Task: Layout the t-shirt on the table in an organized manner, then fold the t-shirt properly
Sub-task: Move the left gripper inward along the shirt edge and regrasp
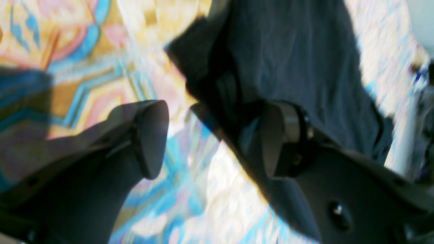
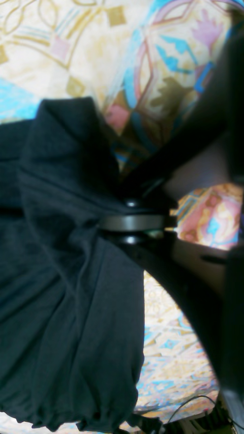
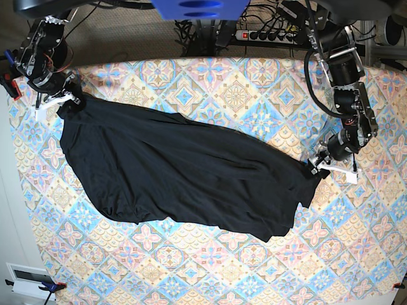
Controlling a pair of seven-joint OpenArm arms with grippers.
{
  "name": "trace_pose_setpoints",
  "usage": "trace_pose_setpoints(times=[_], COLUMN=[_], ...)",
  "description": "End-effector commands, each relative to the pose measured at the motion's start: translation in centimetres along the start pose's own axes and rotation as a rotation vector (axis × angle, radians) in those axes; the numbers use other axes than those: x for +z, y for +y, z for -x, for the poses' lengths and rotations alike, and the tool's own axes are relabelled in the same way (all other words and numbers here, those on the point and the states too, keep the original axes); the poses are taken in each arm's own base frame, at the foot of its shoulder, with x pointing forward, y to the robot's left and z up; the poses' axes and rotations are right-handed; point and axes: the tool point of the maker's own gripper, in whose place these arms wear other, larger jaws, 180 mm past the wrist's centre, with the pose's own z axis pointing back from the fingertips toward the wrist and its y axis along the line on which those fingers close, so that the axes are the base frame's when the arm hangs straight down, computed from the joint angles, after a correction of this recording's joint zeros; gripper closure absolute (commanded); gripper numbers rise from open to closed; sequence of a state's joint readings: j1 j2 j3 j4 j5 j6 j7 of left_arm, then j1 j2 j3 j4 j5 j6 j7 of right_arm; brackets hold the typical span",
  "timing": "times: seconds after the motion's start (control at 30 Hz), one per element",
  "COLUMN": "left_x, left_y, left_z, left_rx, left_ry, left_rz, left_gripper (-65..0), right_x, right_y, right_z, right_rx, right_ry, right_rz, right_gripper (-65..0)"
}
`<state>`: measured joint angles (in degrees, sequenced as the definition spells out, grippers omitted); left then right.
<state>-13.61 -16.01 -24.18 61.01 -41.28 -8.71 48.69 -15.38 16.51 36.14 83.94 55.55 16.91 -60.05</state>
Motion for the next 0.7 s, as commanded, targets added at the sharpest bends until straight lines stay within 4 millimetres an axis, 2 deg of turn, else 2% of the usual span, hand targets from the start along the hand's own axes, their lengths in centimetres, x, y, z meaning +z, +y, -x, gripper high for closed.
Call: trace_pose_setpoints(times=[0.0,0.03,0.17,0.37,0.47,0.53,0.63,0.67], left_x=[-0.6,-1.5,-3.4,-5.4,-6.0,-6.2,-6.3,-6.3], left_y=[0.4,0.4,1.0,-2.6,-4.8,-5.5,-6.6,-6.8], left_z=[0.4,1.4,2.7,4.0,3.7,3.8,2.5,2.1], left_rx=[-0.003,0.020,0.069,0.099,0.053,0.031,0.023,0.018], left_ry=[0.036,0.057,0.077,0.099,0.109,0.117,0.092,0.086], left_rz=[-0.041,-0.045,-0.073,-0.011,0.019,0.029,0.046,0.048], left_gripper=[-41.1,-41.1,-41.1,-38.7,-29.1,-18.4,-1.5,0.0], right_x=[0.6,0.6,0.6,0.7,0.7,0.7,0.7,0.8], right_y=[0.2,0.2,0.2,0.3,0.3,0.3,0.3,0.2], right_z=[-1.5,-1.6,-1.6,-1.7,-1.8,-1.8,-1.8,-1.9], right_rx=[0.027,0.026,0.027,0.030,0.031,0.031,0.030,0.030], right_ry=[-0.038,-0.040,-0.040,-0.044,-0.045,-0.045,-0.047,-0.049], right_rz=[-0.006,-0.005,-0.006,-0.006,-0.006,-0.006,-0.005,-0.004], right_gripper=[0.0,0.0,0.0,0.0,0.0,0.0,0.0,0.0])
